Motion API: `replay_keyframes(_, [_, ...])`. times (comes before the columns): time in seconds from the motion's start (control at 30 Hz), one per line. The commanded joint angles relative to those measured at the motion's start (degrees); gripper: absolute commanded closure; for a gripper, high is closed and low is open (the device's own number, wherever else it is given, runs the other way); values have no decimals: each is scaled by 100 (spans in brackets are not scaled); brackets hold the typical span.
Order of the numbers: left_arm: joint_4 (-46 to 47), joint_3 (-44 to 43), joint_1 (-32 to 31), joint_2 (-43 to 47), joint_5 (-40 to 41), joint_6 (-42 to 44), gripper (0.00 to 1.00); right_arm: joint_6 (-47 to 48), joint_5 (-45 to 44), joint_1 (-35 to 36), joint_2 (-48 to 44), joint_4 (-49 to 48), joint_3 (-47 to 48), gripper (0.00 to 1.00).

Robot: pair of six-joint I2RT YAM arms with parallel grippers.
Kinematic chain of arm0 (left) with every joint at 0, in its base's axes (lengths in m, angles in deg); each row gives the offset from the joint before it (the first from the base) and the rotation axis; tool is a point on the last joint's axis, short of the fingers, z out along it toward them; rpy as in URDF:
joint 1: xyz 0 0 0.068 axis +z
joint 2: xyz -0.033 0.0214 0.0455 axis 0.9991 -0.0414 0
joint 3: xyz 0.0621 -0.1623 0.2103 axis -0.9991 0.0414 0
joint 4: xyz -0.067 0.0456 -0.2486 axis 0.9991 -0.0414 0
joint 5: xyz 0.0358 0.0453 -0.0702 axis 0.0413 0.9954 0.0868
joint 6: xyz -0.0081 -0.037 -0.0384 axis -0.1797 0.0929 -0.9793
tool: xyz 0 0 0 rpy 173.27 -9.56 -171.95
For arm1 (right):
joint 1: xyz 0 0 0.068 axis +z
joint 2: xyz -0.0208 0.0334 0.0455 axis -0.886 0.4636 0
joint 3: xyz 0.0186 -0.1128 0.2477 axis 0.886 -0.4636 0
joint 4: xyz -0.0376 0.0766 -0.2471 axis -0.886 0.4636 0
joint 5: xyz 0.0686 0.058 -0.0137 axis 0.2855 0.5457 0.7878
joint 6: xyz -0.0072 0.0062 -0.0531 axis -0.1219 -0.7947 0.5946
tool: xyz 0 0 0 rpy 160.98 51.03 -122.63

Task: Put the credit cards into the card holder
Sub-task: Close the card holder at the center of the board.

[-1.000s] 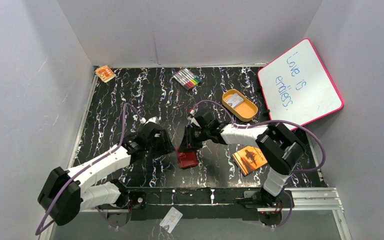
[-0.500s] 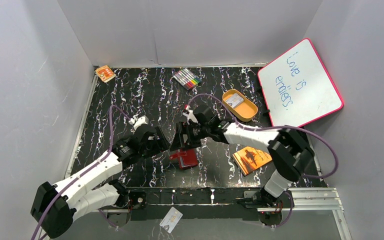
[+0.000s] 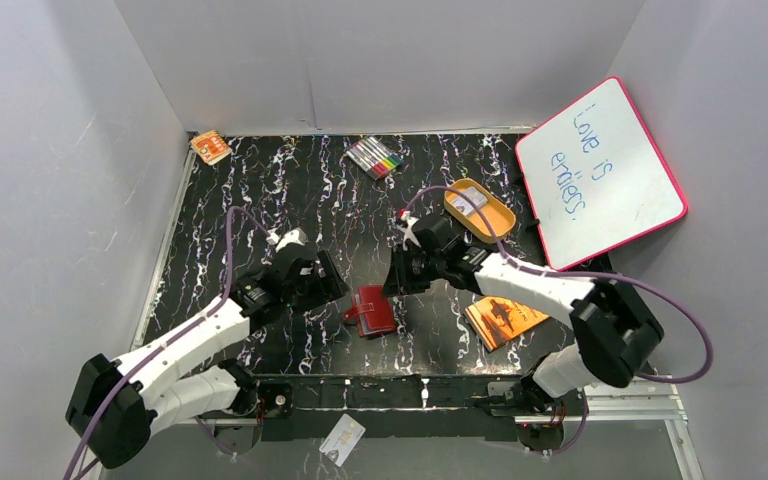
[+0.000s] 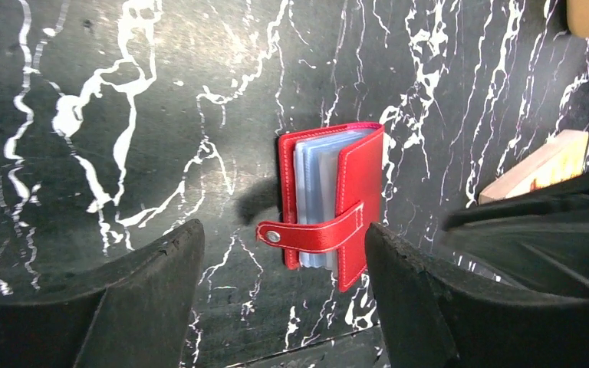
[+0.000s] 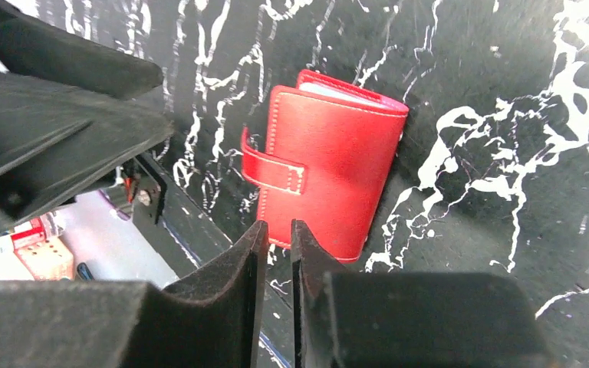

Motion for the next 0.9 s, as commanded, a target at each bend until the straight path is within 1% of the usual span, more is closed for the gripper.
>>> replay_keyframes(0.0, [289,-252,-4,-367,-558,146,26,-9,304,118,465,-432,9,76])
replay_keyframes(0.17, [539,-285,-3,-934,-1051,176,26,-133,380,248,1048,-548,150,77])
replay_keyframes(0.63, [903,-205,-4,-1939,-1320,305,29,-253,347,357,1512,-497,171,76])
replay_keyframes(0.73, [838,-240,-7,-2150,-1277,353,34,-267,344,368,1512,-489,186,75])
replay_keyframes(0.87, [767,-247,-4,-2331,-1217,396,45,-280,347,374,1459,-445,203,73])
